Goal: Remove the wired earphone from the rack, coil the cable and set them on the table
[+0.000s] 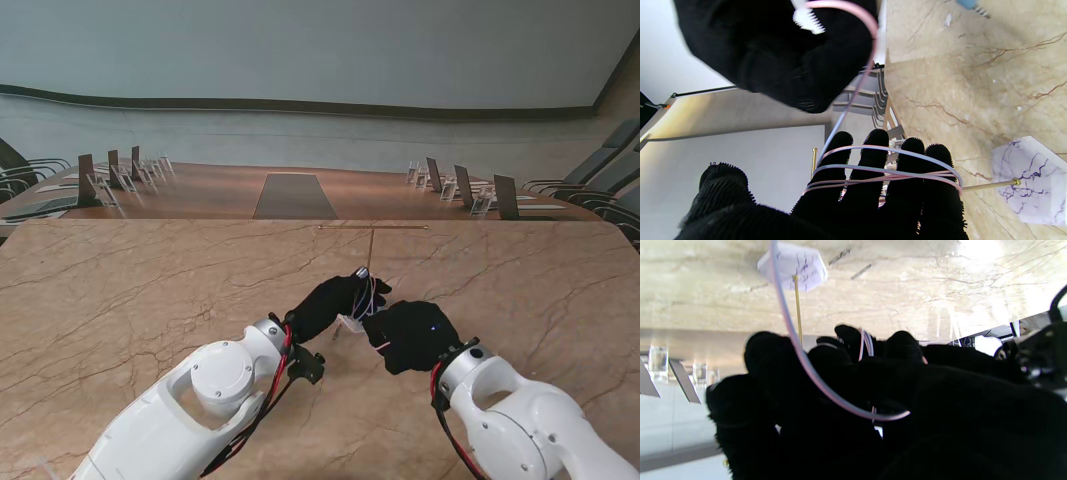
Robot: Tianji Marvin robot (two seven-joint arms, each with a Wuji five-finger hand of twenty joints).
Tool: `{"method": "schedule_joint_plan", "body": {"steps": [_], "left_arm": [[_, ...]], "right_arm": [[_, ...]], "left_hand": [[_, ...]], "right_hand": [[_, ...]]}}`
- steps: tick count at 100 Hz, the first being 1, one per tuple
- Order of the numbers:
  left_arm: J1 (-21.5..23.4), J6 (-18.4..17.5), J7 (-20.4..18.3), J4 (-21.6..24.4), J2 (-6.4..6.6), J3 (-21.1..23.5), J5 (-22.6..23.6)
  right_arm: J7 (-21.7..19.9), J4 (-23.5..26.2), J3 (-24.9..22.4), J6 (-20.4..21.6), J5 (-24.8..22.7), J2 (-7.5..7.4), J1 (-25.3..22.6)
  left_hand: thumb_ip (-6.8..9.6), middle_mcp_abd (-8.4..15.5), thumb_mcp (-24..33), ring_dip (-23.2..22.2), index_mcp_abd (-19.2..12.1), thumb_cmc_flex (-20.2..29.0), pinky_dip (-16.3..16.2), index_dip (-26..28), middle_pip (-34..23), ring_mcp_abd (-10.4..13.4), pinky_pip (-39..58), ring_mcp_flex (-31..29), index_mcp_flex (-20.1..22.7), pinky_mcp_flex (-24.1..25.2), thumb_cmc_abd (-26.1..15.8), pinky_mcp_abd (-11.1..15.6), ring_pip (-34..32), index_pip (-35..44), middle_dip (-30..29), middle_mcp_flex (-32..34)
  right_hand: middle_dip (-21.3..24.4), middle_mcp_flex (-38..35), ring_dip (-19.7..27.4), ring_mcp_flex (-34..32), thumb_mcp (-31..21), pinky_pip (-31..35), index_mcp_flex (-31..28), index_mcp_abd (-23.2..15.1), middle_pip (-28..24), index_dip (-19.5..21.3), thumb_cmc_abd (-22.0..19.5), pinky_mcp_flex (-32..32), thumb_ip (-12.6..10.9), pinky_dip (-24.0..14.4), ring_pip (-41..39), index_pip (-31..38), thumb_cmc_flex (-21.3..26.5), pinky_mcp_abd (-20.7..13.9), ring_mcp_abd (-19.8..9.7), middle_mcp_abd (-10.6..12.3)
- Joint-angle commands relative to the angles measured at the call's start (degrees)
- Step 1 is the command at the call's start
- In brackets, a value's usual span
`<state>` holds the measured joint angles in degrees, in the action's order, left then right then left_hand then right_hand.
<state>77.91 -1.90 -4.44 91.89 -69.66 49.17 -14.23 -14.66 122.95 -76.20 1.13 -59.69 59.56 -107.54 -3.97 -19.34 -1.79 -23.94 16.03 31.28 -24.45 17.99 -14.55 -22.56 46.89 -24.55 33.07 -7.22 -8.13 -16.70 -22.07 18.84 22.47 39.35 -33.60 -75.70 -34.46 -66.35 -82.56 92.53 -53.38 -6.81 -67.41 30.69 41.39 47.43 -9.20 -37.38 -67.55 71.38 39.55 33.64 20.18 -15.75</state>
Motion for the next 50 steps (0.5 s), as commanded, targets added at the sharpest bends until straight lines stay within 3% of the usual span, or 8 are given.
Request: {"method": "schedule_joint_plan", "body": {"steps": [1,29,50], "left_arm": [[0.3,-0.3,0.0,0.2,-0.08,0.2,0.2],[0.4,-0.6,-0.2,0.2,0.01,0.2,0.3],[0.3,-1.1,-0.4,0.1,0.07,0.2,0.3]], "right_arm": [[-0.3,-1.3,0.9,-0.5,0.4,0.21,-0.9],[1.1,-4.5,4.5,-5.0,2.0,0.32,-0.2],[1.8,-6.6,6.8,-7.1,2.7,0.33,0.9]], "left_hand": [[1.56,2.5,0.1,0.7,-3.5,-1.6,0.8,-0.5,1.3,2.0,-1.2,1.3,-2.6,0.7,-0.3,1.3,0.8,-2.1,-0.5,-1.2],[1.55,2.8,0.1,1.0,-5.6,-1.4,1.1,-0.2,1.5,2.5,-1.7,1.5,-2.9,1.0,-0.3,1.9,1.2,-1.5,-0.8,-1.5],[1.56,2.8,0.1,1.1,-6.6,-1.3,1.3,0.2,1.3,2.3,-1.9,1.5,-3.4,0.9,-0.2,1.9,1.2,-1.0,-0.8,-1.3]], "right_hand": [[-0.2,-1.6,0.2,-2.7,-4.7,4.8,-2.3,1.9,0.6,0.1,4.6,0.8,3.5,1.5,-1.7,3.0,-0.7,-0.1,6.0,-7.6],[0.6,-0.1,0.4,-0.5,-4.2,3.6,-1.6,2.2,1.7,-0.8,4.3,-2.0,5.7,1.3,-0.6,2.5,-0.3,-0.6,6.2,-8.1],[1.5,5.1,0.2,6.0,-0.9,1.6,2.5,2.0,2.7,-2.1,1.6,-9.1,10.0,0.3,0.7,2.1,0.2,-3.9,6.0,-9.1]]}}
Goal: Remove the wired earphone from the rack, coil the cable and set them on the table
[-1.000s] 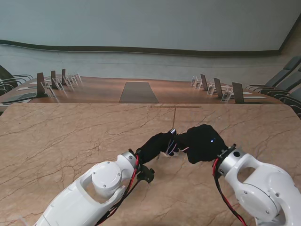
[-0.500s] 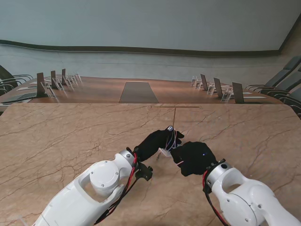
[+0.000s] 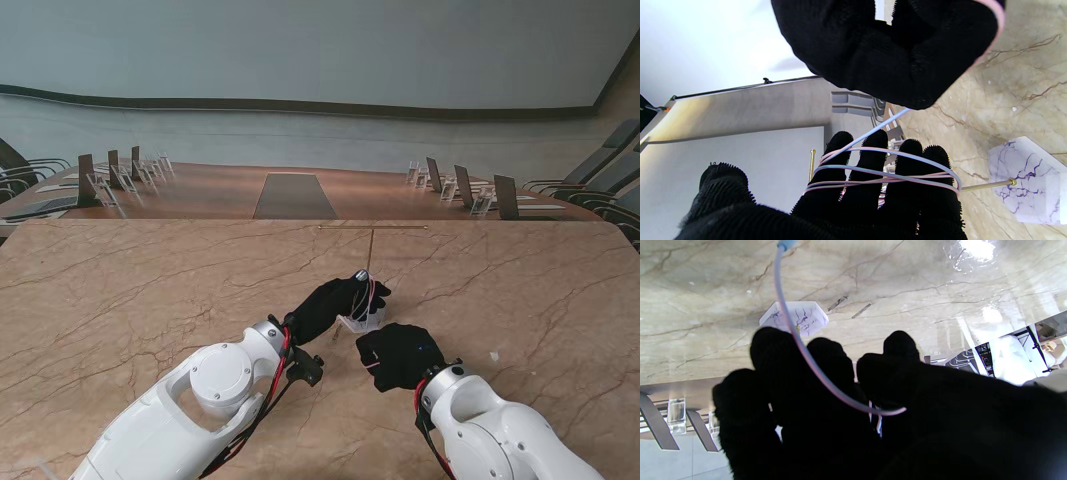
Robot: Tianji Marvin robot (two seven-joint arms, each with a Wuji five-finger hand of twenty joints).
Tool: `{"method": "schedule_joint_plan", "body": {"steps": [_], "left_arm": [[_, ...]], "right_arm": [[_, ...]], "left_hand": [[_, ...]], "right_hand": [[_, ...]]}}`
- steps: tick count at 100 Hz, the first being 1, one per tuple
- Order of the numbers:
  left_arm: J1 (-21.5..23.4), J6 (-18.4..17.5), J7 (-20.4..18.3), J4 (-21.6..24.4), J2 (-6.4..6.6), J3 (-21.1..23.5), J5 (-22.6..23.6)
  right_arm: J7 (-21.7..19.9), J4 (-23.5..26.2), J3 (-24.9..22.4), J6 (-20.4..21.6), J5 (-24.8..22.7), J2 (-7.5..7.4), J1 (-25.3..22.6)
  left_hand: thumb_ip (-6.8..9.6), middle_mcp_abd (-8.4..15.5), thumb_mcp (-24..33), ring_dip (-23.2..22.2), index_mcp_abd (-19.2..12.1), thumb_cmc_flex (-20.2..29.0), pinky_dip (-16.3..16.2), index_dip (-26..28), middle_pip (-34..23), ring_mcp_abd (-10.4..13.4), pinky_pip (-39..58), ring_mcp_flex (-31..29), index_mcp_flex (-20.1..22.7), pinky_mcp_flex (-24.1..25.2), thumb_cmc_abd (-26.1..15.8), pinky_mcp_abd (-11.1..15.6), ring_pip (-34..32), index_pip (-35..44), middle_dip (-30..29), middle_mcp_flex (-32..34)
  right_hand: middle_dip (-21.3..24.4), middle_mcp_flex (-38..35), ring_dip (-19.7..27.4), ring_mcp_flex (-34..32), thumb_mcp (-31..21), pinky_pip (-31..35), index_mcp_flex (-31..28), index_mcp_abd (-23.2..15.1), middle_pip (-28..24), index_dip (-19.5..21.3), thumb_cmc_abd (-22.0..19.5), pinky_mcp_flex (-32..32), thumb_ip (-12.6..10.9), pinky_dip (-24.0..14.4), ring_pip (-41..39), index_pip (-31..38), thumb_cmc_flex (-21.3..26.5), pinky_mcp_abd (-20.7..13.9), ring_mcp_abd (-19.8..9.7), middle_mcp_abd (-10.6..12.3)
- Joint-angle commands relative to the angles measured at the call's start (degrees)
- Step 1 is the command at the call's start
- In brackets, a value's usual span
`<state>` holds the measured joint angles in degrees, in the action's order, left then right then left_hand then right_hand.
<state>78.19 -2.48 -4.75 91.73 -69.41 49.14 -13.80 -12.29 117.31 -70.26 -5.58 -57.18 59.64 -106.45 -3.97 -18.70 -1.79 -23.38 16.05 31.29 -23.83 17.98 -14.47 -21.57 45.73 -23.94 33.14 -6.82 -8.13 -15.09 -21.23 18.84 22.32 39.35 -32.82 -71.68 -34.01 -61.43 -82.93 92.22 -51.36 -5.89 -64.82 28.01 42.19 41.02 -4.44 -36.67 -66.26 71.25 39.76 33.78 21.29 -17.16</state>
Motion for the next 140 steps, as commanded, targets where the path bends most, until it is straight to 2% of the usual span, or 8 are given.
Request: {"method": "schedule_joint_plan", "body": {"steps": [1,14,44,76,90,113,127,140], "left_arm": [[0.0,-0.5,-0.1,0.3,-0.18,0.2,-0.2],[0.1,-0.7,0.1,0.3,-0.21,0.5,-0.2],[0.8,-1.0,0.1,1.1,0.03,1.1,0.0],[0.7,-1.1,0.2,1.0,-0.01,1.1,-0.1],[0.7,-1.3,0.3,0.9,-0.04,1.1,0.0],[0.8,-1.4,0.3,1.2,0.0,1.3,-0.2],[0.8,-1.9,0.5,1.1,-0.06,1.4,-0.2],[0.8,-2.5,1.1,1.0,-0.15,1.5,0.1]], "right_arm": [[-0.5,-1.1,1.0,-0.5,0.1,0.25,-0.2],[-1.1,-1.9,2.3,-1.1,0.4,0.13,0.5],[0.5,-3.8,3.5,-1.6,1.1,0.24,1.1],[-1.1,-4.4,2.6,0.8,-0.2,-0.18,0.0],[-1.5,-4.8,2.5,1.4,-0.7,-0.28,-0.2],[-3.0,-4.8,2.6,1.0,-0.8,-0.48,-0.1],[-4.1,-5.1,2.9,0.7,-0.8,-0.63,0.1],[-4.9,-5.2,3.2,0.4,-0.3,-0.75,-0.1]], "left_hand": [[1.57,2.2,0.1,0.5,-6.7,-1.3,0.6,0.3,1.2,1.4,-0.7,0.8,-3.4,0.5,-0.3,0.4,0.4,-1.0,-0.6,-1.3],[1.58,2.1,0.1,0.5,-6.9,-1.2,0.7,0.5,1.2,1.2,-0.8,1.0,-3.3,0.6,-0.2,0.3,0.4,-0.7,-0.6,-1.2],[1.59,2.0,0.1,0.4,-6.9,-1.2,0.6,0.7,1.2,1.2,-0.5,0.5,-3.1,0.4,-0.1,0.2,0.2,-0.5,-0.5,-0.7],[1.6,1.9,0.1,0.4,-7.2,-1.2,0.6,0.8,1.3,1.0,-0.5,0.6,-3.2,0.4,-0.1,0.1,0.2,-0.5,-0.5,-0.7],[1.59,1.8,0.1,0.3,-7.3,-1.2,0.6,0.9,1.3,1.1,-0.5,0.6,-3.3,0.4,-0.2,0.2,0.2,-0.5,-0.5,-0.7],[1.59,1.9,0.1,0.3,-7.4,-1.2,0.6,1.0,1.3,1.0,-0.5,0.5,-3.4,0.3,-0.2,0.2,0.1,-0.4,-0.4,-0.7],[1.59,2.3,0.1,0.3,-7.6,-1.1,0.6,1.1,1.3,1.4,-0.6,0.8,-3.6,0.5,-0.2,0.4,0.2,-0.3,-0.4,-0.8],[1.58,2.6,0.1,0.5,-7.9,-1.1,0.7,1.1,1.5,1.8,-0.8,1.2,-3.6,0.9,-0.1,0.6,0.5,-0.2,-0.5,-0.9]], "right_hand": [[0.7,1.4,-0.3,1.4,-0.3,1.9,0.8,1.1,0.0,0.5,0.8,-2.9,5.4,-0.5,-0.6,2.2,-0.1,-4.2,4.9,-7.7],[1.9,7.2,-0.2,7.8,3.2,-1.1,6.3,0.6,1.2,-1.3,-0.7,-9.2,7.2,-0.5,1.5,3.2,-1.3,-7.5,3.8,-8.0],[3.6,18.8,1.2,19.9,12.6,-8.8,16.2,2.1,4.7,-4.8,-6.8,-19.5,6.1,2.6,7.4,1.9,-7.5,-13.0,1.0,-7.3],[12.2,36.3,9.1,35.7,29.9,-25.5,24.2,-7.5,24.1,-11.4,-16.3,-30.1,5.5,9.3,28.2,-9.5,-14.4,-20.1,-9.1,-0.5],[13.0,41.0,9.8,38.0,34.9,-27.3,26.2,-11.1,26.5,-13.1,-19.9,-31.4,5.4,9.2,30.8,-15.5,-16.3,-21.2,-10.5,1.3],[13.3,44.8,10.0,40.4,39.3,-29.6,28.8,-8.7,27.4,-12.6,-24.2,-32.8,3.9,8.9,32.3,-20.4,-17.9,-22.8,-12.0,2.8],[13.4,45.3,10.2,41.1,40.2,-30.8,28.9,-7.7,27.4,-12.0,-24.8,-33.5,3.7,9.2,33.1,-20.6,-17.8,-24.1,-13.4,4.6],[13.5,45.1,10.4,41.0,40.6,-31.5,26.7,-6.8,27.6,-12.0,-24.3,-33.6,3.6,9.2,33.5,-20.3,-17.1,-24.5,-13.2,4.1]]}}
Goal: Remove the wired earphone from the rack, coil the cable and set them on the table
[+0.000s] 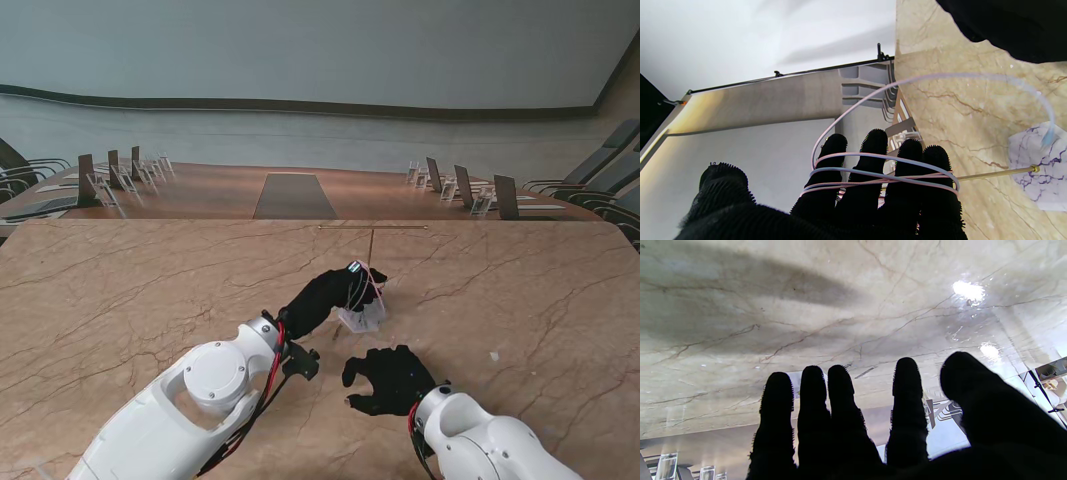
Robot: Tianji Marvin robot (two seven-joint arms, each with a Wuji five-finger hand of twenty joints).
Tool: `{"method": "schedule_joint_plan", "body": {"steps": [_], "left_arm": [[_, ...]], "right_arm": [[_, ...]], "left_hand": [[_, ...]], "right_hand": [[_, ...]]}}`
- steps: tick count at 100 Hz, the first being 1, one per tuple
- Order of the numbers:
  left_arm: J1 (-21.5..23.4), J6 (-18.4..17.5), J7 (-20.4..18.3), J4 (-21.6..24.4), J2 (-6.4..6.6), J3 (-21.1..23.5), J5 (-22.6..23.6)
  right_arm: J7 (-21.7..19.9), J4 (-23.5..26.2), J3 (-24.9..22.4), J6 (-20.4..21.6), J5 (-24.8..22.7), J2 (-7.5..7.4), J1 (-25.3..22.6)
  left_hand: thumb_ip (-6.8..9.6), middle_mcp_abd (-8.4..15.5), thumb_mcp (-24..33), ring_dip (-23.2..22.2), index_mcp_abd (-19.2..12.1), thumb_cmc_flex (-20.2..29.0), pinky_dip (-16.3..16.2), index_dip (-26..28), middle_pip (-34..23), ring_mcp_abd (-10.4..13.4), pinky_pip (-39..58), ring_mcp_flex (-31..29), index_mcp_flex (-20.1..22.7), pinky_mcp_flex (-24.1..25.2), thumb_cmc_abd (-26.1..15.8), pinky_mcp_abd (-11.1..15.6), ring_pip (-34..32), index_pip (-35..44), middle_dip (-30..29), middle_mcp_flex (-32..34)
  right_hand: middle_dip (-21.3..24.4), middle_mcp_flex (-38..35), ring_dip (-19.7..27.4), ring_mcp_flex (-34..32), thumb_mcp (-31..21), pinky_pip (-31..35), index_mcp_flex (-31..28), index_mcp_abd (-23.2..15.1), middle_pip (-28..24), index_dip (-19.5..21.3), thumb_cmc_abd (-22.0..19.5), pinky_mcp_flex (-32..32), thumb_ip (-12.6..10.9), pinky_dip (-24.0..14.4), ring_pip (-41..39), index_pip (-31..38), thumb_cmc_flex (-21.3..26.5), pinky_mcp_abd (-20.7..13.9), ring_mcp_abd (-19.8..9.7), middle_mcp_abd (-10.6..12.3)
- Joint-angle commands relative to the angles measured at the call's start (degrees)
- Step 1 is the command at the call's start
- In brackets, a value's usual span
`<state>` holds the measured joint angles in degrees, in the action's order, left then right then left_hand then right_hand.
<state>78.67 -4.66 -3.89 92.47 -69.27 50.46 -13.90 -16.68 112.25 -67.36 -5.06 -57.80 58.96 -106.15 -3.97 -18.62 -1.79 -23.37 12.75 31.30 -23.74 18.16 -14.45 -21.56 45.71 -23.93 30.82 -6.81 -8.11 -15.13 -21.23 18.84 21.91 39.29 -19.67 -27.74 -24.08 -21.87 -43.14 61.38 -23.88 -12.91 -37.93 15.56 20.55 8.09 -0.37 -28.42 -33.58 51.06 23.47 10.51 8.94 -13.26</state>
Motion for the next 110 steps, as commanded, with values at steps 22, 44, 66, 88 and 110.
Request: {"method": "schedule_joint_plan", "body": {"steps": [22,44,66,88,110], "left_arm": [[0.4,-1.4,0.6,0.1,-0.29,0.7,0.3],[0.6,-2.7,1.3,0.2,-0.23,1.3,1.0],[1.0,-4.0,1.6,0.6,-0.06,2.1,1.6],[1.5,-4.7,2.0,0.8,0.05,2.6,2.2],[1.9,-4.9,2.1,0.7,0.14,2.5,2.7]], "right_arm": [[-0.9,-0.1,0.0,-1.0,0.2,-0.13,-1.5],[0.1,0.5,-2.2,-0.9,-0.6,0.06,-4.2],[1.7,2.3,-6.0,0.6,-1.4,0.39,-8.0],[5.2,3.4,-9.6,1.5,-2.0,1.0,-10.9],[10.6,3.4,-13.6,3.5,-2.3,1.8,-11.0]], "left_hand": [[1.57,2.8,0.1,0.7,-4.8,-1.1,0.8,1.0,1.9,2.1,-1.2,1.9,-1.2,1.3,0.0,0.9,1.0,0.0,-0.4,-1.4],[1.56,3.0,0.1,0.9,-5.4,-1.0,1.0,1.2,2.3,2.6,-1.5,2.4,-0.6,1.8,0.0,1.3,1.4,0.3,-0.7,-1.9],[1.54,3.2,0.2,1.0,-6.3,-0.9,1.0,1.6,2.4,2.9,-1.6,2.7,-0.3,2.1,0.1,1.5,1.6,0.6,-0.7,-2.2],[1.54,3.2,0.1,1.1,-6.5,-0.9,1.2,1.9,2.4,3.2,-1.8,2.8,0.0,2.3,0.2,1.7,1.8,0.8,-0.8,-2.2],[1.51,3.4,0.2,1.2,-11.5,-0.6,1.3,2.8,2.2,3.3,-2.0,2.7,1.7,2.4,0.2,1.6,1.8,2.0,-0.7,-2.1]], "right_hand": [[0.1,0.9,0.0,1.3,1.0,-0.9,-2.0,-1.0,0.2,-0.1,-2.1,-0.7,0.4,0.9,-0.2,0.4,-0.4,-1.5,-0.3,-0.4],[0.0,0.7,-0.4,1.1,1.2,-1.0,-1.9,-0.1,-0.2,-0.3,-2.5,-0.6,0.7,0.7,-0.9,0.5,-0.6,-1.7,0.0,-0.6],[-0.2,0.0,-0.9,0.4,1.5,-0.7,-2.1,0.9,-0.6,-0.5,-2.9,-0.3,0.7,0.5,-1.9,0.4,-0.7,-1.6,0.8,-1.0],[-0.3,-0.3,-1.4,0.2,2.2,-0.4,-2.0,3.1,-0.9,-0.3,-3.9,-0.2,0.3,0.4,-2.8,-0.2,-1.1,-1.5,1.3,-1.2],[-0.6,-1.6,-2.5,-1.0,3.2,1.0,-2.0,4.5,-1.7,0.9,-4.6,0.8,-0.5,-0.2,-5.2,-1.1,-1.2,-1.4,2.4,-1.7]]}}
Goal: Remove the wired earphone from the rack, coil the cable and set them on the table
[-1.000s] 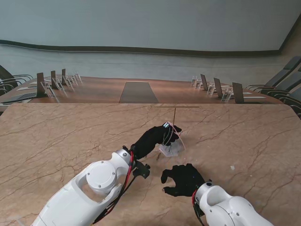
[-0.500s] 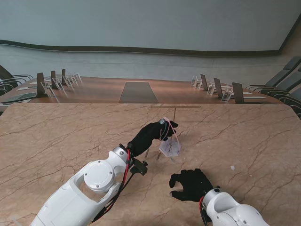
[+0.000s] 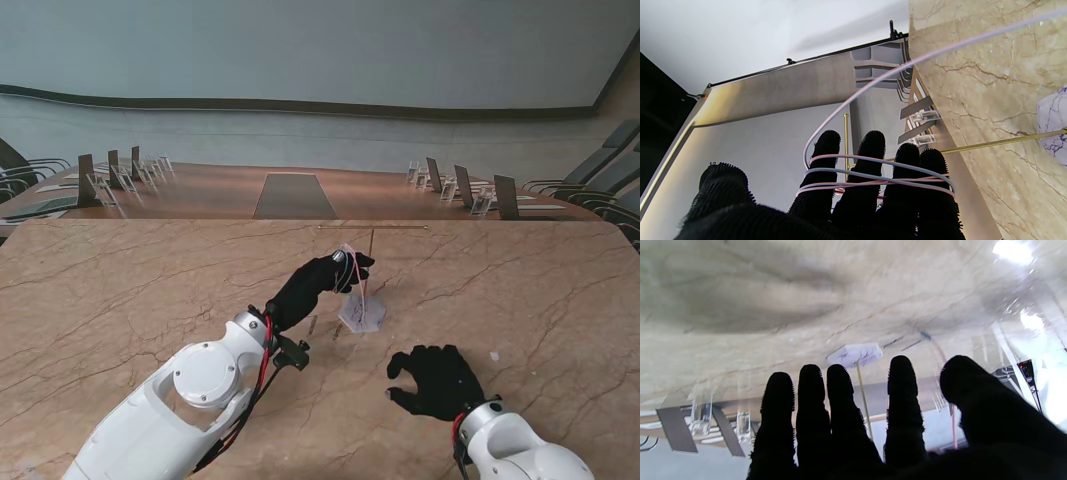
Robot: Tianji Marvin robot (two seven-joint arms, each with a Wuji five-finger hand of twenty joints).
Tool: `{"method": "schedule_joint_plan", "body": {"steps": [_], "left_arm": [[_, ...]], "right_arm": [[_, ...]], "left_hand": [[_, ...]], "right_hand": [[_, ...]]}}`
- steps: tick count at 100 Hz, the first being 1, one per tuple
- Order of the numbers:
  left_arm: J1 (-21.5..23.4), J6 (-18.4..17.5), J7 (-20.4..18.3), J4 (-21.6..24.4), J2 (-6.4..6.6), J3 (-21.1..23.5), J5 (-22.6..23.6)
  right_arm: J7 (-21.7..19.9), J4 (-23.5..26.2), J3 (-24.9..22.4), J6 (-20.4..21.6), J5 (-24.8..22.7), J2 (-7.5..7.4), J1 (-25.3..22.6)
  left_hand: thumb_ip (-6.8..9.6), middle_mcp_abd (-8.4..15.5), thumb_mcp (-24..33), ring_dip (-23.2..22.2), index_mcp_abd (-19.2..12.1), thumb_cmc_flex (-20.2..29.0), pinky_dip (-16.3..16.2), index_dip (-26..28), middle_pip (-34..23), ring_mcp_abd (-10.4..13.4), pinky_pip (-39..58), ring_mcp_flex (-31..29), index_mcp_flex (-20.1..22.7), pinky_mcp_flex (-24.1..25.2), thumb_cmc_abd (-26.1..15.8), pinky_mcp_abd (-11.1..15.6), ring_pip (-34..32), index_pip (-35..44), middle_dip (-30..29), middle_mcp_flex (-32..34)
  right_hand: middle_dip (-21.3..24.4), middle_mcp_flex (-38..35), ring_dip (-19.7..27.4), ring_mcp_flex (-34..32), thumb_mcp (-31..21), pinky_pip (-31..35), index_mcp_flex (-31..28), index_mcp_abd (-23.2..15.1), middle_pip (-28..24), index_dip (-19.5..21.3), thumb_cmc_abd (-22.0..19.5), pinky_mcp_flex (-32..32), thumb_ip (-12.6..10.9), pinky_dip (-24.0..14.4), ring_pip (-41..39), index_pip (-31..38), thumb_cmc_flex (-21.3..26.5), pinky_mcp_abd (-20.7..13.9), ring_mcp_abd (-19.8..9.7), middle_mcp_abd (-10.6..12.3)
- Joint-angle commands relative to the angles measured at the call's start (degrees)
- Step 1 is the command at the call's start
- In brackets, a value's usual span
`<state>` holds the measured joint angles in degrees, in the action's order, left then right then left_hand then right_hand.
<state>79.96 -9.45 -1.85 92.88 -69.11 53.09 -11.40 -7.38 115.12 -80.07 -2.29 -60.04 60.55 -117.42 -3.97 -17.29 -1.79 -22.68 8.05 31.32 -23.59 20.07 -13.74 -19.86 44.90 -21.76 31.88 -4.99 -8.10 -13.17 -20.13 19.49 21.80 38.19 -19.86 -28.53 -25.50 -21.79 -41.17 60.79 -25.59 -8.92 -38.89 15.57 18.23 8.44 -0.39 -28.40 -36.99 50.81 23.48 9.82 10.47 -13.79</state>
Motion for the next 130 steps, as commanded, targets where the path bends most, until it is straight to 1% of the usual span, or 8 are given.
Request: {"method": "schedule_joint_plan", "body": {"steps": [1,14,27,49,74,93,107,130], "left_arm": [[0.6,-0.1,0.0,0.3,-0.02,-0.1,0.2],[0.8,0.1,0.2,0.2,-0.05,-0.2,0.3],[0.8,0.2,0.2,-0.1,-0.12,-0.6,0.3],[0.7,0.4,0.0,-0.3,-0.13,-0.8,0.3],[1.0,0.7,-0.4,-0.2,0.06,-0.6,0.6],[1.1,0.8,-0.7,-0.1,0.15,-0.6,0.6],[1.0,0.9,-1.0,-0.2,0.21,-0.7,0.4],[0.8,0.9,-1.5,-0.4,0.23,-0.9,0.0]], "right_arm": [[1.6,0.5,-1.0,0.9,-0.1,0.24,0.3],[3.9,0.3,-3.1,2.2,0.4,0.63,1.2],[4.8,0.2,-4.5,4.2,1.6,0.82,2.8],[3.5,-0.9,-4.7,5.9,8.3,1.02,6.4],[3.0,-3.1,-3.3,6.6,15.6,1.31,10.0],[2.9,-5.3,-2.5,7.1,20.1,1.55,12.4],[2.9,-7.0,-1.4,6.2,22.4,1.7,14.1],[3.5,-10.2,0.8,5.1,26.6,2.1,17.1]], "left_hand": [[1.52,2.0,0.2,0.5,-6.9,-0.5,1.1,1.0,1.5,1.5,-1.2,0.4,0.7,0.5,0.3,-0.3,0.6,1.4,-0.6,-1.0],[1.53,1.8,0.2,0.4,-7.3,-0.5,1.2,1.3,1.3,1.4,-1.2,0.5,0.7,0.4,0.2,-0.4,0.6,1.4,-0.5,-1.0],[1.54,1.8,0.1,0.5,-8.0,-0.6,1.2,1.6,1.3,1.4,-1.3,0.5,0.8,0.4,0.2,-0.2,0.6,1.3,-0.5,-1.2],[1.55,1.8,0.1,0.5,-8.8,-0.8,1.3,2.0,1.3,1.5,-1.6,0.7,0.9,0.5,0.2,0.0,0.7,1.4,-0.5,-1.5],[1.61,1.1,0.1,0.4,-10.1,-1.0,1.4,2.5,1.5,1.1,-1.7,0.6,0.7,0.4,0.2,-0.1,0.8,1.4,-0.8,-1.7],[1.61,0.9,0.1,0.3,-10.8,-1.1,1.4,2.8,1.4,0.9,-1.6,0.3,0.4,0.0,0.2,0.0,0.6,1.4,-1.0,-1.4],[1.62,1.0,0.1,0.3,-11.1,-1.3,1.4,3.0,1.3,0.9,-1.7,0.2,0.5,-0.1,0.1,0.0,0.5,1.5,-1.0,-1.4],[1.63,0.9,0.1,0.2,-11.4,-1.4,1.4,3.2,1.2,0.8,-1.7,-0.1,0.5,-0.4,0.2,0.0,0.3,1.5,-1.1,-1.2]], "right_hand": [[-0.4,-1.0,-1.2,-1.2,1.3,1.8,-0.3,0.6,-0.9,1.0,-2.3,0.6,-0.6,-0.3,-2.0,-1.0,-1.1,-0.6,1.0,-1.1],[-0.8,-2.8,-2.4,-3.2,2.1,4.2,0.5,0.6,-1.8,2.4,-2.6,2.2,-1.3,-1.1,-4.6,-1.9,-1.2,-0.3,2.2,-1.5],[-1.5,-6.5,-4.1,-6.9,3.5,8.9,2.5,-1.8,-3.6,4.9,-2.2,5.6,-1.6,-2.7,-8.7,-3.1,-1.2,0.5,4.0,-2.2],[-2.7,-12.5,-6.3,-13.6,6.1,16.2,6.9,-5.2,-6.8,6.1,-1.2,10.9,0.2,-4.7,-14.6,-5.5,-2.0,2.8,6.9,-3.5],[-4.5,-21.3,-8.5,-25.1,9.1,26.2,10.9,-6.1,-12.5,3.9,-0.6,21.3,1.4,-7.1,-22.0,-7.6,-4.3,7.7,10.7,-4.9],[-7.4,-27.0,-11.3,-35.6,11.4,38.2,10.7,-6.2,-21.4,1.2,-1.0,33.2,3.2,-9.0,-32.6,-7.2,-11.4,10.1,12.9,-5.9],[-9.9,-32.0,-11.8,-42.9,11.0,44.8,10.0,-6.3,-25.7,0.4,-2.0,42.9,3.4,-7.9,-39.1,-7.9,-14.5,9.5,12.2,-5.0],[-11.2,-34.2,-11.1,-46.2,9.9,48.2,10.4,-6.6,-27.0,0.0,-2.0,46.7,3.3,-5.6,-41.1,-8.3,-16.2,8.2,11.0,-4.0]]}}
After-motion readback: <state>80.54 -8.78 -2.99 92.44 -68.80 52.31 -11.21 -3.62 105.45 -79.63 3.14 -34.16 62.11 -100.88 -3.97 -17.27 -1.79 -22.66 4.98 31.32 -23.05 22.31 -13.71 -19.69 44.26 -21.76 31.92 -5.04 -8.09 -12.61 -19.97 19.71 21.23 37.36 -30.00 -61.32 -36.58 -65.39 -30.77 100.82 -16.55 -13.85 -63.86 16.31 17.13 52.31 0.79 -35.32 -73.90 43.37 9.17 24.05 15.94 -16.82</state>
